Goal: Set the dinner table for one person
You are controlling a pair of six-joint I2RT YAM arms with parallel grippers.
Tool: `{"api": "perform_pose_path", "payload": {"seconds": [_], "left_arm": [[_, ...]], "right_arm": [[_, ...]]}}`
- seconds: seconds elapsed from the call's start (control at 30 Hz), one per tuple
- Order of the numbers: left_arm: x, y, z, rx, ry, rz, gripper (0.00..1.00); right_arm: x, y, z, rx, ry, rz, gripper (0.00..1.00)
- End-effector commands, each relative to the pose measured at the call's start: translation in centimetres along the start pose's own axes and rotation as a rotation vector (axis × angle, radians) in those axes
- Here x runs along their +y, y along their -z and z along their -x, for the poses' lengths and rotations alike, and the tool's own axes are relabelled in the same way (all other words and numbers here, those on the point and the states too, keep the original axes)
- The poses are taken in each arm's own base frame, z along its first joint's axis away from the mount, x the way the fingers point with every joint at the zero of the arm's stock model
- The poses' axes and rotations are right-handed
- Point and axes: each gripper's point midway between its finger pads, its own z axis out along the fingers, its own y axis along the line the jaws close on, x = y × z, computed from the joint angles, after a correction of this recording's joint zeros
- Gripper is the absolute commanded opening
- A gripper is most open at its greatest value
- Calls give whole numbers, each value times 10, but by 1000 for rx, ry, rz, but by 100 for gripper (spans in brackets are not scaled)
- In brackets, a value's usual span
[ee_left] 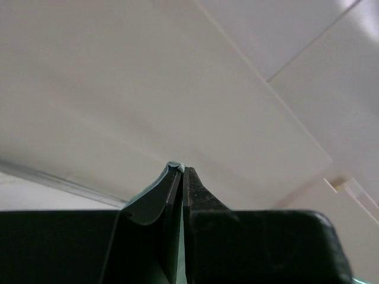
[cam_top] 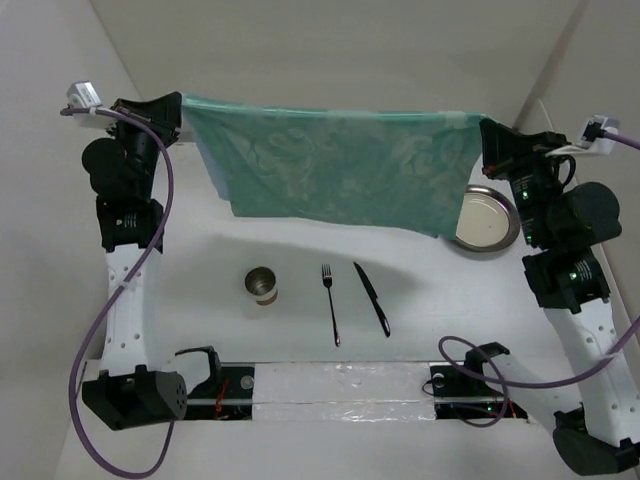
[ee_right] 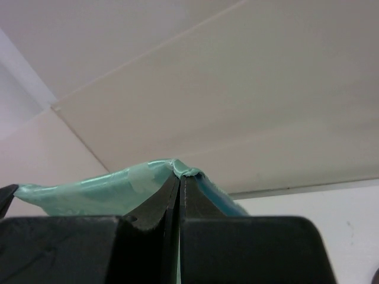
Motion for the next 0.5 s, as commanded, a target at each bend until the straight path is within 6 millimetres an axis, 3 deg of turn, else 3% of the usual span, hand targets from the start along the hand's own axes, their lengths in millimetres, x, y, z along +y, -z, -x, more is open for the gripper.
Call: {"api": "perform_pose_path", "payload": {"seconds": [0.0, 0.07, 0.1, 0.13, 0.17, 0.2, 0.23, 0.3, 0.37, 0.4, 0.43, 0.47], "left_arm": [[-8, -10, -6, 34, 7, -64, 0], [-6, -19, -13, 73, 13, -74, 0], [9, -31, -27, 117, 23, -50, 0], [4, -38, -30, 133, 17, -68, 0], [10, -46, -35, 150, 16, -54, 0], [30, -61, -58, 209, 29, -12, 0], [22, -72, -50, 205, 21, -28, 0], [31, -96, -64, 257, 27, -20, 0], [36, -111, -66, 266, 34, -11, 0], [49, -121, -77, 294, 48, 16, 0], [34, -128, -63, 271, 45, -16, 0], [30, -132, -61, 275, 50, -29, 0]], "right_arm": [[-29, -6, -20, 100, 113, -92, 0], [-31, -20, -28, 128, 116, -79, 0], [-40, -26, -30, 131, 123, -93, 0], [-39, -35, -35, 140, 121, -72, 0], [-51, -51, -54, 187, 122, -86, 0], [-56, -62, -51, 184, 120, -89, 0], [-54, -71, -57, 203, 112, -59, 0], [-62, -99, -75, 240, 85, -41, 0], [-68, -120, -78, 240, 78, -38, 0], [-83, -137, -97, 282, 68, -64, 0], [-75, -148, -80, 265, 68, -40, 0], [-72, -156, -77, 266, 66, -29, 0]]}}
